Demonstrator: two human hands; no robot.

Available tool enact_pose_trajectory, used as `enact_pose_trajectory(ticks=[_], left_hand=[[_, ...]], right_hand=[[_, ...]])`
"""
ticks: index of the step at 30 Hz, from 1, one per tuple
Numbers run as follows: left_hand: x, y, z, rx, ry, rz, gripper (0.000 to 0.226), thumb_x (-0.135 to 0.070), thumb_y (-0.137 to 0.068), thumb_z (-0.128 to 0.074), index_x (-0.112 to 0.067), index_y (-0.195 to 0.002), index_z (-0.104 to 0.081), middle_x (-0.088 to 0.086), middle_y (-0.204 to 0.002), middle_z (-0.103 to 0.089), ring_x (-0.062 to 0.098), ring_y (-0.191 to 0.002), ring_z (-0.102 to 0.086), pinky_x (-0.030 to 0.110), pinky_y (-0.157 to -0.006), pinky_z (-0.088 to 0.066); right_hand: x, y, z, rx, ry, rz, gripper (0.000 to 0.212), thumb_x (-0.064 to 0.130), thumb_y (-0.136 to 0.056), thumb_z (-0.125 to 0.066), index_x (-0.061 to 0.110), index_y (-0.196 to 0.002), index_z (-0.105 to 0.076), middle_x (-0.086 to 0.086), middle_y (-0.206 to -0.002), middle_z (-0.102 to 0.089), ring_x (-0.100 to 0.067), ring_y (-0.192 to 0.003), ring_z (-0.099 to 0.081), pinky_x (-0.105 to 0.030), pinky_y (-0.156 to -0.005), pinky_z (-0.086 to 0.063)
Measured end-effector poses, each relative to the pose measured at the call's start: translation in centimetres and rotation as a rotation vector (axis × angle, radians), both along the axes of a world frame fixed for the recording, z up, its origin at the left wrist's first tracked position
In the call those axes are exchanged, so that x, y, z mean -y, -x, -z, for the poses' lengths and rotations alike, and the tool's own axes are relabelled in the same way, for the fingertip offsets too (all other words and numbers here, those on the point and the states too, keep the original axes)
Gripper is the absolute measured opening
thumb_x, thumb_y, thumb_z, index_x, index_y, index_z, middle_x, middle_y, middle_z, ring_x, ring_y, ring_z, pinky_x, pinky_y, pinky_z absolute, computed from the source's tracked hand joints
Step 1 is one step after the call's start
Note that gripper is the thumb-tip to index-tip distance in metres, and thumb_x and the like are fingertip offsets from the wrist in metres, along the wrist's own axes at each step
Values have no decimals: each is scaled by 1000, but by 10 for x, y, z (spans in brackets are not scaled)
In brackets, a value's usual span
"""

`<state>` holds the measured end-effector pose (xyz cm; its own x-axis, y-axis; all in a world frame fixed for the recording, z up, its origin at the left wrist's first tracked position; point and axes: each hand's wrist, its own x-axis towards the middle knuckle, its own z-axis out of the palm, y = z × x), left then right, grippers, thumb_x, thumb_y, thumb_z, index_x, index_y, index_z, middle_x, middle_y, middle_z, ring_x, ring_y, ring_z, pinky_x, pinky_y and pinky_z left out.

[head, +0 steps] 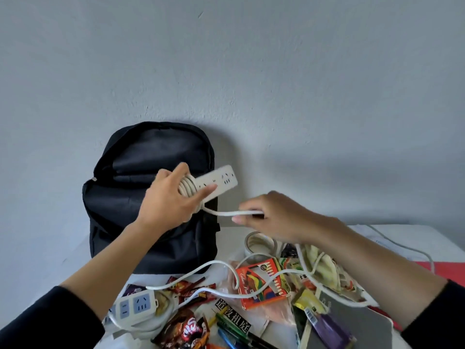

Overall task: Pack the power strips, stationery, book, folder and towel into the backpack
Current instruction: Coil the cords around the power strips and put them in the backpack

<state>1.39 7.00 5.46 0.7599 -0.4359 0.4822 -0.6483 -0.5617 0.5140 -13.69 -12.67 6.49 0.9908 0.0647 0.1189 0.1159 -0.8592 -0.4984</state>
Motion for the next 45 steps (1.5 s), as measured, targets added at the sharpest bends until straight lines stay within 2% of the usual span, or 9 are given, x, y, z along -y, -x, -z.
enact_pose_trajectory(ticks=[7, 12, 20, 23, 26, 32, 35, 39, 45], left_hand=[[9, 33, 8, -103, 50, 325, 65, -87, -84, -38, -23, -88, -50, -3, -68, -62, 12, -62, -59, 34, -60, -49], [18, 51, -2, -64, -65, 446, 62, -79, -69, -74, -26, -90, -50, -7, -65, -63, 10, -55, -58, 30, -53, -47], [13, 56, 1, -135, 79, 666, 42, -52, -84, -74, -21, -101, -52, 4, -75, -63, 20, -62, -59, 50, -59, -51], [13, 56, -3, -353, 277, 777, 49, -41, -88, -73, -22, -125, -47, 14, -84, -67, 36, -75, -62, 52, -67, -53], [17, 57, -8, -293, 324, 754, 32, -34, -93, -68, -20, -122, -63, 11, -103, -71, 29, -96, -67, 42, -86, -55], [27, 29, -13, -326, 618, 349, 34, -42, -90, -70, -10, -90, -57, -3, -74, -62, 19, -67, -59, 48, -62, -53], [25, 19, -5, -118, 358, 215, 32, -48, -93, -71, -21, -88, -54, -5, -70, -68, 16, -60, -65, 38, -57, -55], [25, 18, 10, -100, 167, 148, 43, -63, -89, -67, -23, -87, -50, -4, -68, -67, 16, -60, -64, 40, -60, -56], [24, 29, 16, -44, 6, 387, 58, -81, -79, -59, -25, -92, -56, -2, -72, -67, 15, -64, -63, 40, -61, -55]], right_hand=[[13, -6, -23, 478, 3, 41, 37, 57, -93, -57, 23, -85, -67, 0, -61, -52, -17, -56, -43, -36, -57, -38], [9, -6, -21, 581, 40, -24, 31, 55, -94, -61, 28, -80, -60, 6, -66, -53, -18, -62, -48, -41, -59, -44], [25, -8, -36, -34, -536, 56, 35, 38, -86, -77, 3, -85, -73, -11, -68, -49, -26, -62, -40, -33, -54, -34], [36, -4, -26, -285, -815, 106, 26, 23, -98, -62, 14, -77, -74, -5, -64, -65, -15, -50, -59, -21, -46, -46], [38, -8, -4, -346, -1231, 109, 34, 9, -98, -48, 11, -77, -74, -10, -67, -64, -17, -50, -56, -25, -48, -45], [14, -2, 31, -312, -679, 151, 52, 55, -103, -45, 8, -86, -60, 3, -54, -42, -12, -45, -33, -23, -46, -30], [4, 6, 26, -281, -516, 145, 54, 54, -105, -43, 8, -79, -58, 1, -54, -41, -11, -45, -34, -23, -49, -33], [4, 7, 13, -60, 77, 93, 40, 40, -104, -53, 12, -76, -61, -1, -61, -55, -11, -49, -43, -26, -54, -35], [9, 12, -4, 340, 290, 25, 28, 54, -92, -64, 28, -84, -71, 9, -64, -54, -11, -58, -50, -29, -53, -35]])
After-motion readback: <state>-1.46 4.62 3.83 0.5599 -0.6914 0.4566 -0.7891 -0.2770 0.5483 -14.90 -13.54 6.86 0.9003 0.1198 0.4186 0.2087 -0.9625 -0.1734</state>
